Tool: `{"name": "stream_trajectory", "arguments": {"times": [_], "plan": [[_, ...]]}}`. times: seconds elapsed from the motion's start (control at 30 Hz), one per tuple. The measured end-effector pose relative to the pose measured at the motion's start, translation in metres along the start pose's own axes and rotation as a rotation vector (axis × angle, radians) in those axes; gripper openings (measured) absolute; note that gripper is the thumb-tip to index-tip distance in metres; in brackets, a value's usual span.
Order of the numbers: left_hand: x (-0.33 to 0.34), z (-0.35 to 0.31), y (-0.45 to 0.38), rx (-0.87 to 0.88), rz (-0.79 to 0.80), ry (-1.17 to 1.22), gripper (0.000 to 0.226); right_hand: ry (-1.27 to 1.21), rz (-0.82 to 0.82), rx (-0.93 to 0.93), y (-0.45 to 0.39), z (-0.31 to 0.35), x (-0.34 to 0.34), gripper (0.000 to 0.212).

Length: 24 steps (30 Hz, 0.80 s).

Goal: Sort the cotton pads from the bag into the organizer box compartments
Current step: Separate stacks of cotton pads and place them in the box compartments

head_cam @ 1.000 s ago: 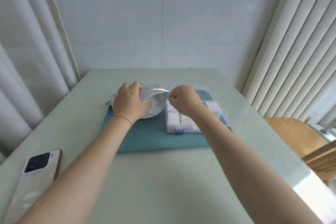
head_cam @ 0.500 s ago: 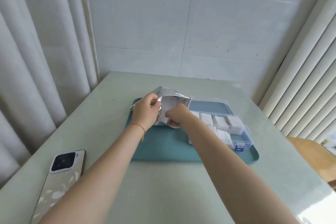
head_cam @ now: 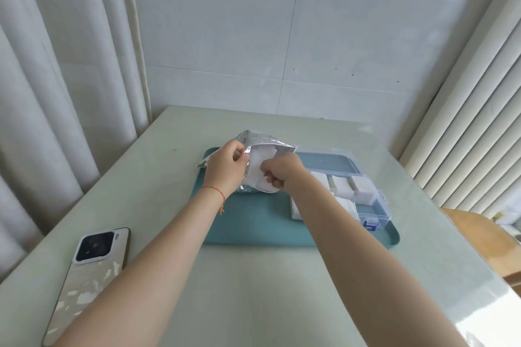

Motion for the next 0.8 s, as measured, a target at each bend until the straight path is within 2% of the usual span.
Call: {"name": "stream_trajectory", "arguments": {"times": [0.1, 0.2, 0.33, 0.37, 0.4, 0.47, 0.53, 0.57, 0.63, 0.7, 0.77, 0.8], "plan": [[0.0, -0.003, 0.001, -0.027, -0.02, -0.047, 0.007, -0.024, 0.056, -0.035, 0.009, 0.005, -0.02, 0.013], [0.003, -0.008, 0.003, -0.026, -0.005, -0.056, 0.009, -0.044, 0.158, -0.048, 0.026, 0.004, -0.044, 0.017], [-0.012, -0.047, 0.025, 0.212, -0.284, 0.12, 0.012, -0.095, 0.29, -0.109, 0.047, 0.005, -0.074, 0.011], [-0.008, -0.055, 0.028, 0.193, -0.258, 0.226, 0.012, -0.127, 0.316, -0.125, 0.051, 0.006, -0.08, 0.01], [-0.001, -0.062, 0.03, 0.129, -0.165, 0.347, 0.015, -0.157, 0.337, -0.14, 0.054, 0.007, -0.086, 0.008], [0.024, -0.075, 0.033, -0.021, 0.142, 0.561, 0.026, -0.179, 0.366, -0.166, 0.056, 0.01, -0.09, 0.003], [0.049, -0.091, 0.041, -0.1, 0.461, 0.812, 0.023, -0.167, 0.394, -0.181, 0.057, 0.01, -0.091, 0.008], [0.059, -0.098, 0.045, -0.149, 0.566, 0.932, 0.019, -0.143, 0.399, -0.191, 0.057, 0.009, -0.093, 0.01], [0.07, -0.102, 0.05, -0.259, 0.639, 1.063, 0.02, 0.036, 0.347, -0.233, 0.059, 0.01, -0.095, 0.009], [0.079, -0.101, 0.049, -0.329, 0.633, 1.087, 0.022, 0.382, 0.168, -0.329, 0.06, 0.016, -0.105, 0.013], [0.086, -0.097, 0.045, -0.367, 0.581, 1.025, 0.019, 0.63, -0.037, -0.45, 0.062, 0.025, -0.118, 0.031], [0.087, -0.095, 0.045, -0.378, 0.556, 0.971, 0.018, 0.681, -0.073, -0.496, 0.063, 0.028, -0.121, 0.042]]}}
Point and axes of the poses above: each hand's wrist, its own y-axis away from the middle knuckle, its own x-axis out of the palm, z = x × y, the point moved 6 cm from there along -y, towards the middle knuckle, and after that the axes turned 14 degrees about -y, right-handed, at the moved point
